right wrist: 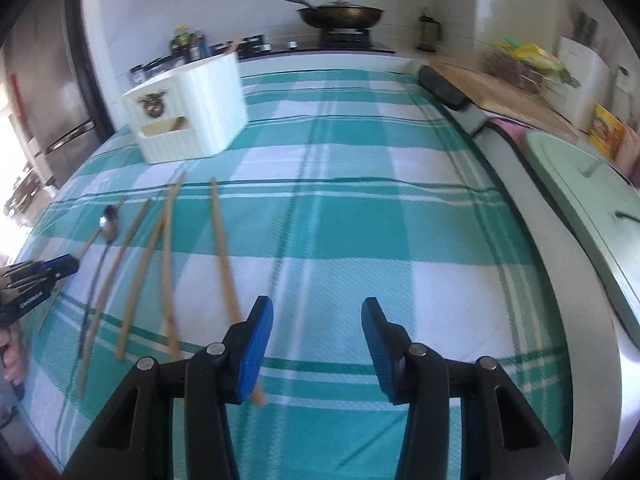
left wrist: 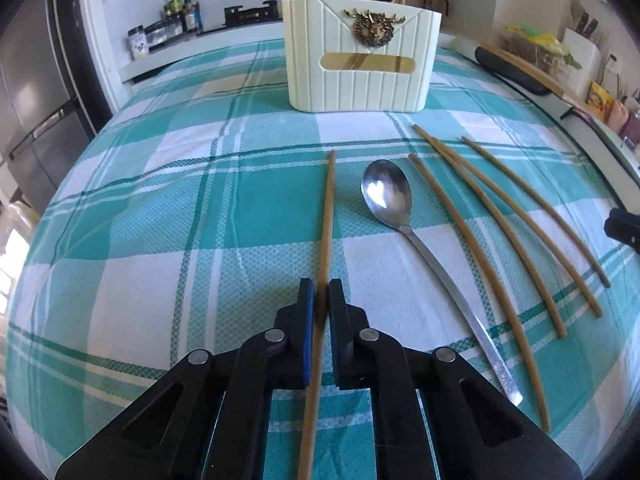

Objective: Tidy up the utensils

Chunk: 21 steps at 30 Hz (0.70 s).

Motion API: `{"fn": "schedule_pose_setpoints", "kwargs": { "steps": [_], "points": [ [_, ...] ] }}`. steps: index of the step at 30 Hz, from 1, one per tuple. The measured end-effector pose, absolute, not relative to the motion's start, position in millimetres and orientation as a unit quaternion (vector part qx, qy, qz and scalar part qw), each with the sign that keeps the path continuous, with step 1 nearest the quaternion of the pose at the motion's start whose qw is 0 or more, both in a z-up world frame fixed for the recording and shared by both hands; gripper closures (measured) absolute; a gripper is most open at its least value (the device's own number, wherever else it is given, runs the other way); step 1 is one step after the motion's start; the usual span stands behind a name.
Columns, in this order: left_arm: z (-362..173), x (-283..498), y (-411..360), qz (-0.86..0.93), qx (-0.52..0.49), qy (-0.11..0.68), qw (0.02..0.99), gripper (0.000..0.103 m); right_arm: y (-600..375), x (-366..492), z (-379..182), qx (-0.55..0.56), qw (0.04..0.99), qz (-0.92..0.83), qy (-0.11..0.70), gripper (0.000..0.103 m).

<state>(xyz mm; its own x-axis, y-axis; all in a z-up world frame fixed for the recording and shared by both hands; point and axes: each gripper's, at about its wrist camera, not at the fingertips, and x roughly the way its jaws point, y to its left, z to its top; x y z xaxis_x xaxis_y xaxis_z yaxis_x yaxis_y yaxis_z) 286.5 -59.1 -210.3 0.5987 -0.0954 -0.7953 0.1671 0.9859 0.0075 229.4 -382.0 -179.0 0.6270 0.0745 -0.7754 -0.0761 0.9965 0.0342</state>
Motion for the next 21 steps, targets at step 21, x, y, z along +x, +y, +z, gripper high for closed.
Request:
{"fn": "schedule_pose_setpoints", "kwargs": {
  "steps": [21],
  "points": [
    [-209.6,274.0,19.8,-0.03,-0.027,0.459,0.887,0.096,-379.0,221.4,-207.5,-0.027,0.887,-0.036,0.46,0.094]
  ]
}}
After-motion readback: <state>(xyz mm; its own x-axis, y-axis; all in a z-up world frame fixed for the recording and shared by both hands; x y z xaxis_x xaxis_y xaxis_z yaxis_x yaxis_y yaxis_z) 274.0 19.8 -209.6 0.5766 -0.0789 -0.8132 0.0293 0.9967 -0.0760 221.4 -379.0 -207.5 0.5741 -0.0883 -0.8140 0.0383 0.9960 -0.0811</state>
